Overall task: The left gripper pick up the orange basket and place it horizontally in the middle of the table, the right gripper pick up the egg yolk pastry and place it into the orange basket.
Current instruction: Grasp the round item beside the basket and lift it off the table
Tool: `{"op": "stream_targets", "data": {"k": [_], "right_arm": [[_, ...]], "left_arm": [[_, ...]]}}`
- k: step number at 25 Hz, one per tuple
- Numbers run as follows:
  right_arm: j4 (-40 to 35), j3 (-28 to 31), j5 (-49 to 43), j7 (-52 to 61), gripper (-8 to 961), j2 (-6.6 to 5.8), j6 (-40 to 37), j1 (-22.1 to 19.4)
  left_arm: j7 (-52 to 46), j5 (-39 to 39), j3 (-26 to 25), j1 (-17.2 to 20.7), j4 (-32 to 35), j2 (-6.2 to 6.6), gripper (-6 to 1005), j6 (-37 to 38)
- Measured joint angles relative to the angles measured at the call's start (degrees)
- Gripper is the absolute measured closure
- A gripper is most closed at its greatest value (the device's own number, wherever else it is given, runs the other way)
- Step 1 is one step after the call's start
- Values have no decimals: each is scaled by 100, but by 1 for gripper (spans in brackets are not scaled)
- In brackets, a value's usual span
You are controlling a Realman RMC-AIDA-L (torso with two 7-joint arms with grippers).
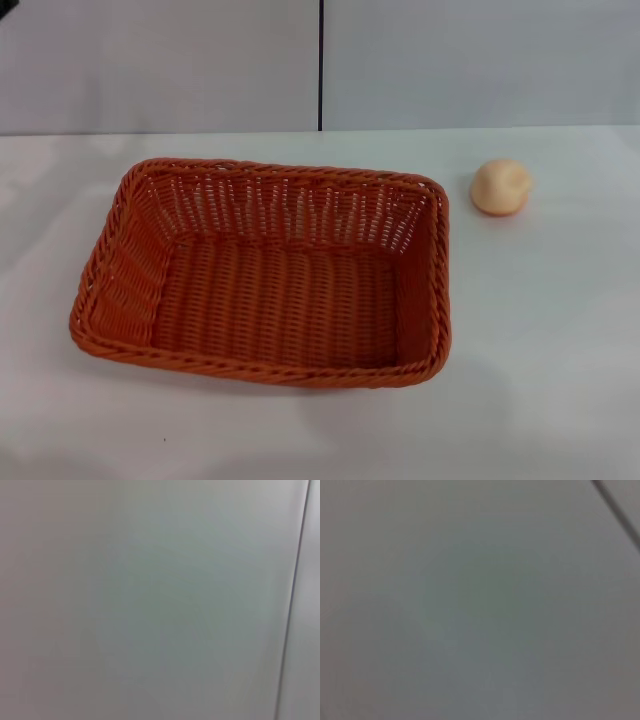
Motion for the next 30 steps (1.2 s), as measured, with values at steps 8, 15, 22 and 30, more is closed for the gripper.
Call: {"op": "stream_targets", "data": {"k": [8, 15, 22, 30], "right_arm": [[-757, -229, -2377, 1975, 273, -195, 36, 635], [-903, -288, -4118, 2899, 274, -342, 329, 1238], [-1015, -357, -4975, 3723, 274, -385, 428, 1446], [-965, -1502, -5724, 4472, 273, -287, 591, 1735]], "left_arm": [[2132, -1204, 26, -63, -1267, 9, 426, 53], [2778, -1322, 35, -79, -1339, 5, 427, 119], [3499, -1475, 39, -239, -1692, -9, 428, 283], [3524, -1486, 45, -380, -1886, -5, 428, 289]]}}
